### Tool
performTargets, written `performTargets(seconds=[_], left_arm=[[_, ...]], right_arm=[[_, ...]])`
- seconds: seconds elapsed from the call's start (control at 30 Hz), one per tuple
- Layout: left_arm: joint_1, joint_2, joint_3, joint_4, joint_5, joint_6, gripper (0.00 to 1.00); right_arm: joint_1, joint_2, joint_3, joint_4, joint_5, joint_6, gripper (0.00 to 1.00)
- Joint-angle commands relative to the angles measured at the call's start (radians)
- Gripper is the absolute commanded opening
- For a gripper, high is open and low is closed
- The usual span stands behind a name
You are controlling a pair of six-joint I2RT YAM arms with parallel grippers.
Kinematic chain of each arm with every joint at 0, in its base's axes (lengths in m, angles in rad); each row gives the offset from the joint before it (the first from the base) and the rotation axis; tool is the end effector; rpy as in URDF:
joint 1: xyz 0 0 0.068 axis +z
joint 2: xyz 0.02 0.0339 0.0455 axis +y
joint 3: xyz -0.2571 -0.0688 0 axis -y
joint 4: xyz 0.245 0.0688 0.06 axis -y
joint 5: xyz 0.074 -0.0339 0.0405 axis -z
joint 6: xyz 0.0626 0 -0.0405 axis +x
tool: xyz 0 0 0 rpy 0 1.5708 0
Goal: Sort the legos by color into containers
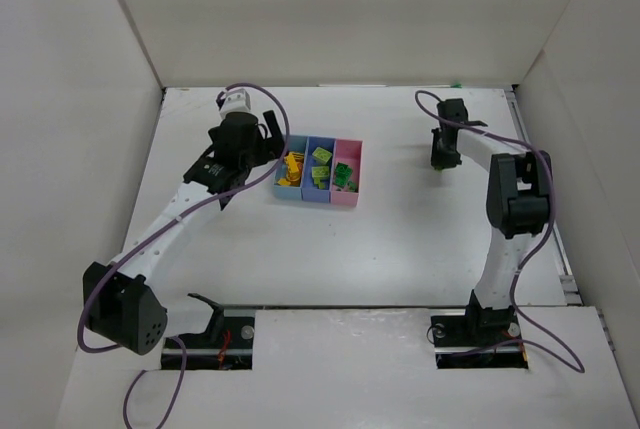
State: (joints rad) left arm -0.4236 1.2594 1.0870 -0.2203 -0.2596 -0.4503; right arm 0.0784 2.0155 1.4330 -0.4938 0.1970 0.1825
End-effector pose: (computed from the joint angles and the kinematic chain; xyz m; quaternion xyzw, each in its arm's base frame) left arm 0.2957 -0.1157 0.3238 -0.0829 0.8234 -0.1356 0.5447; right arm 0.4321 0.0217 0.1418 0.0742 0.9623 -0.0629 0.2539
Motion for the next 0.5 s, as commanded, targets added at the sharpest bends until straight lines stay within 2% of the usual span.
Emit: performTargets(seconds=[0.0, 0.13, 0.3, 0.47], left_arm=[[0.006, -0.034, 0.011, 0.035, 0.005, 0.009, 1.0], [0.006, -0.043, 0.011, 0.035, 0.005, -0.001, 1.0], [0.006, -0.054, 0.002, 0.025, -0.006, -0.042, 1.0], [0.006, -0.09, -0.007, -0.01, -0.029, -0.117, 1.0]], right_arm=[[-0.005, -0.053, -0.045, -0.003, -0.034, -0.008, 0.17], [-0.005, -0.127, -0.078, 0.027, -0.103, -0.029, 0.11], [0.058, -0.214, -0.051, 0.04, -0.189, -0.089, 0.11], [0.299, -0.251, 0.073, 0.058, -0.26, -0.137, 0.11]])
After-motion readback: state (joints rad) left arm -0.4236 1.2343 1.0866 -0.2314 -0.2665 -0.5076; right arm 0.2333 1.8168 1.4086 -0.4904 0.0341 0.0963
